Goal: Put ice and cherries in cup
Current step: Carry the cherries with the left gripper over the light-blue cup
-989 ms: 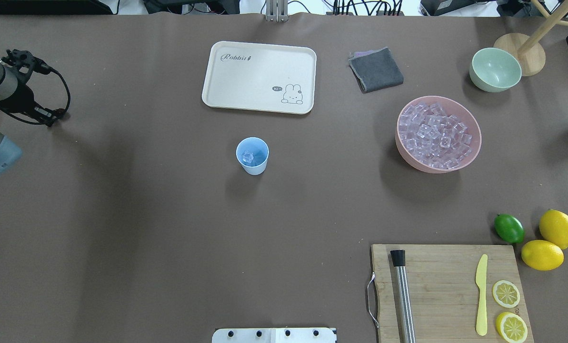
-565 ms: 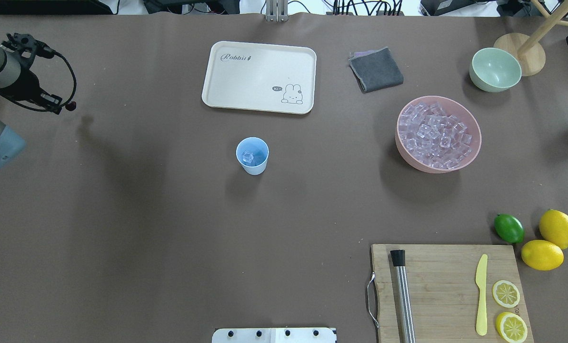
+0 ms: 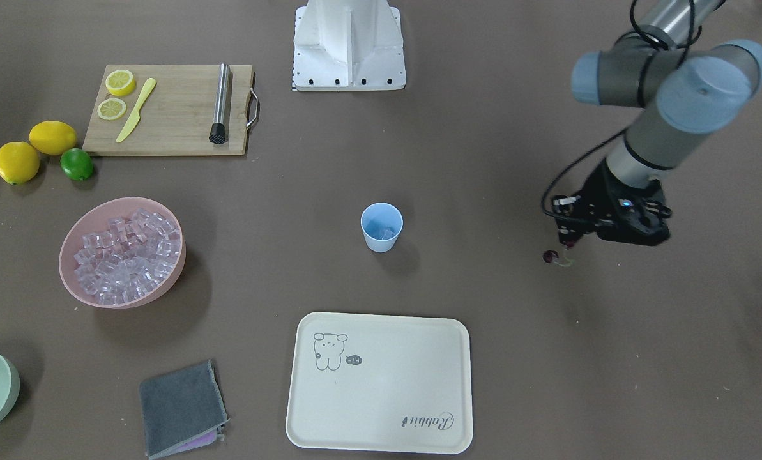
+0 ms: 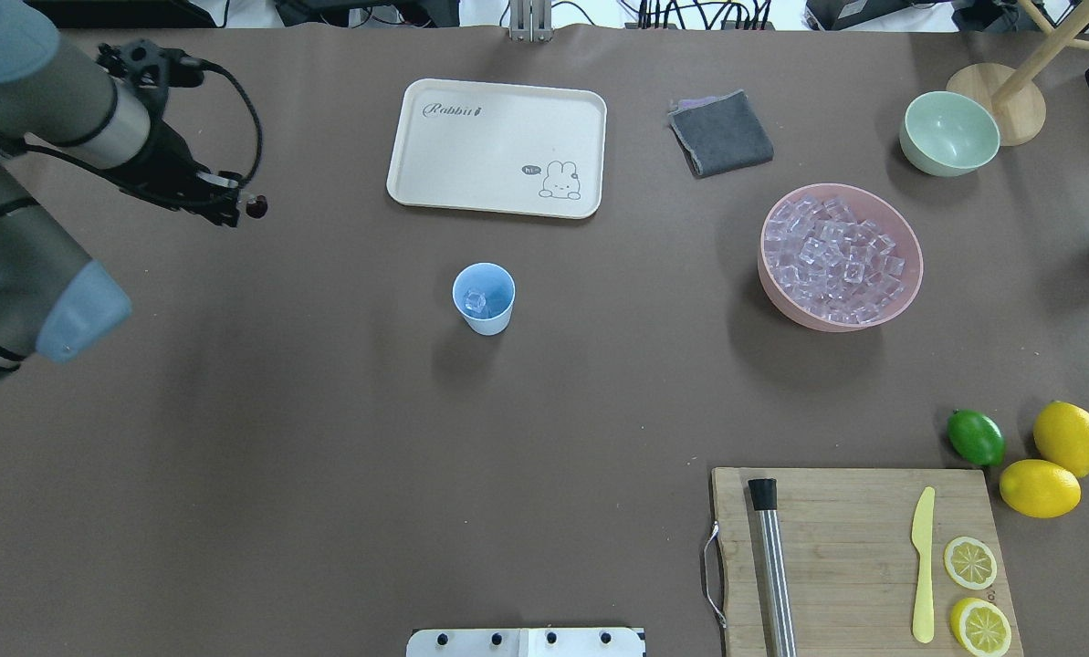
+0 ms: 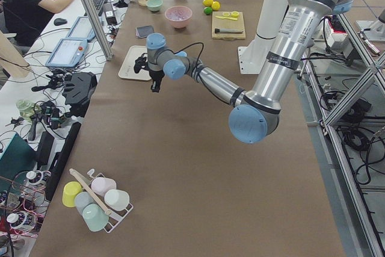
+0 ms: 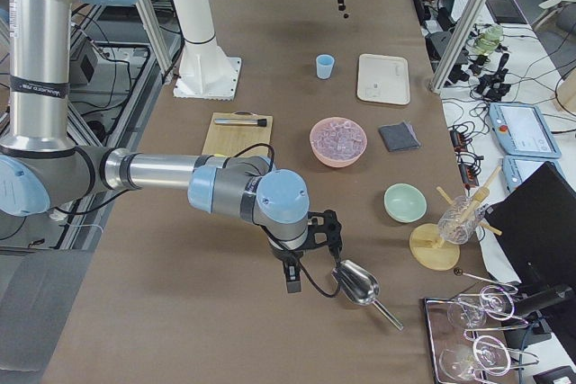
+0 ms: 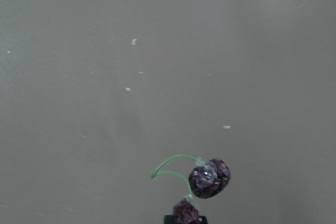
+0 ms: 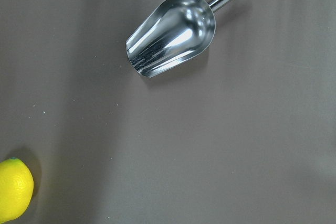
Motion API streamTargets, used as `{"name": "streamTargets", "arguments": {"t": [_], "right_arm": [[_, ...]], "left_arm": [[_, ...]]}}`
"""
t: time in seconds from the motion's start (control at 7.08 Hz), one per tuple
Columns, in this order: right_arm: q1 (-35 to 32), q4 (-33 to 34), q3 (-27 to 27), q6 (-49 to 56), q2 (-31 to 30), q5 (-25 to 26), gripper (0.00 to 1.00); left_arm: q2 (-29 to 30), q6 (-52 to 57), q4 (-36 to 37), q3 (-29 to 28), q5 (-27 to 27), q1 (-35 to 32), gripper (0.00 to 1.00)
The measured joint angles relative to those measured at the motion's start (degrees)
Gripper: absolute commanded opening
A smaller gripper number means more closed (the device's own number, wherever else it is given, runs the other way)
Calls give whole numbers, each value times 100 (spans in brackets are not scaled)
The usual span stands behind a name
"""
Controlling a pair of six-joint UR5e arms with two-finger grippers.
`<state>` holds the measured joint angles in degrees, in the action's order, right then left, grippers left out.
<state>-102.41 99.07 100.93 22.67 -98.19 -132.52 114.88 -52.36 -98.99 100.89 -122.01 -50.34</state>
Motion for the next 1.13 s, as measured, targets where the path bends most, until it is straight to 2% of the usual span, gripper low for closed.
{"name": "streamTargets", "arguments": {"t": [0.28,0.42,0.71,1.13], "right_arm": [[1,2,4,-55,4,8,100],[1,4,-7,-79,7,21,100],[6,5,-50,-92,14,25,100],[2,-2,-63,-60,1,33,100]], "left_arm": [[665,-1885,90,272,666,1140,20],[903,-2454,98,325,965,1514,20],[1138,-2943,99,376,1182,1845,20],[1263,-2773,51,195,1213,1851,20]]}}
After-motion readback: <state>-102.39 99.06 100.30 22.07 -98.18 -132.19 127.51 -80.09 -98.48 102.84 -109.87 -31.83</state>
